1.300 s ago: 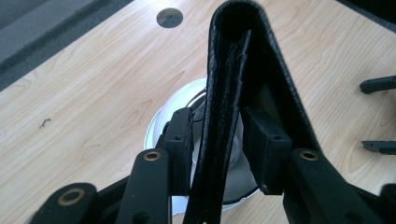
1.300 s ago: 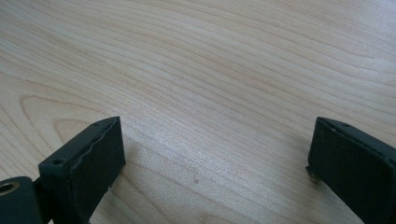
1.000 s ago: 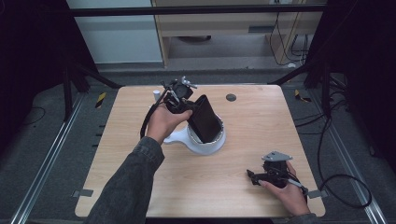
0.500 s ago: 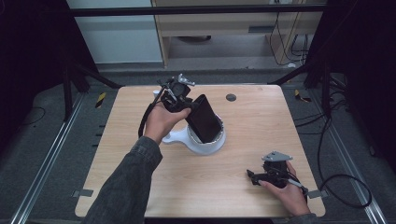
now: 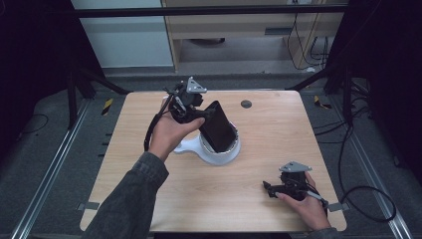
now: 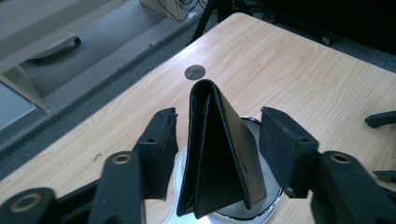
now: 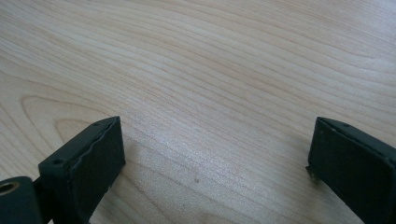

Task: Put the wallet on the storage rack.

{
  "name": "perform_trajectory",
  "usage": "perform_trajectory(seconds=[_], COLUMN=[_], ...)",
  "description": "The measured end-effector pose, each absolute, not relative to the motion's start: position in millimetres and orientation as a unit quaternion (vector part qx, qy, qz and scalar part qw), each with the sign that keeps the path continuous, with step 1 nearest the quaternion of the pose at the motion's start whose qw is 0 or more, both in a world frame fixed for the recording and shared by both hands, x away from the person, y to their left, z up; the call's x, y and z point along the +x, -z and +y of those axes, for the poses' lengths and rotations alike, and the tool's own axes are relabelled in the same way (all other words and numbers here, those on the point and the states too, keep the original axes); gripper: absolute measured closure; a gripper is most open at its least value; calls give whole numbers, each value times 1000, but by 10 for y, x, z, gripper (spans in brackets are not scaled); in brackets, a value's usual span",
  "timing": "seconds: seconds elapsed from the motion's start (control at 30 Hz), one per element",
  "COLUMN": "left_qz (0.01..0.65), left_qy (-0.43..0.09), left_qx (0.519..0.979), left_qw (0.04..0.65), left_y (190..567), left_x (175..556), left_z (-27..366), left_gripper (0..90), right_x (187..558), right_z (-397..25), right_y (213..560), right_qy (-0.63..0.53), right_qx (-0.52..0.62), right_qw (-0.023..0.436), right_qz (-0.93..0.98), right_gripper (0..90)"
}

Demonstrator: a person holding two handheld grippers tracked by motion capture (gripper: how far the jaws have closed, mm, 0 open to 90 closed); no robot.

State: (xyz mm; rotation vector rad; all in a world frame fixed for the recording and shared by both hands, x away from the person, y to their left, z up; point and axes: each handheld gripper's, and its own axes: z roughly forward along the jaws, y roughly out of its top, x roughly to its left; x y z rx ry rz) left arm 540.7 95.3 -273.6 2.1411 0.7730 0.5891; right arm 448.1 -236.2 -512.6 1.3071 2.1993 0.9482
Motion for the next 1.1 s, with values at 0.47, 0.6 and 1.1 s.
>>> perform_trajectory(seconds=[0.47, 0.6, 1.1], left_qz=[277, 266, 248], left_qy=[-214, -213, -189], left_qx=[844, 847, 850], left_qw=[405, 409, 424], left_y=[2800, 2867, 3264], left_x=[5047, 4928, 4515], left_z=[931, 935, 1072], left_gripper=[138, 87, 38], right_x=[4480, 4480, 4477], right_z=[-2362, -2363, -2360], right_y=[5127, 5127, 5127], right_qy=[-340, -340, -341], right_qx=[469, 469, 470], right_qw=[205, 206, 205], right_qz=[789, 789, 788], right_gripper=[39, 39, 39])
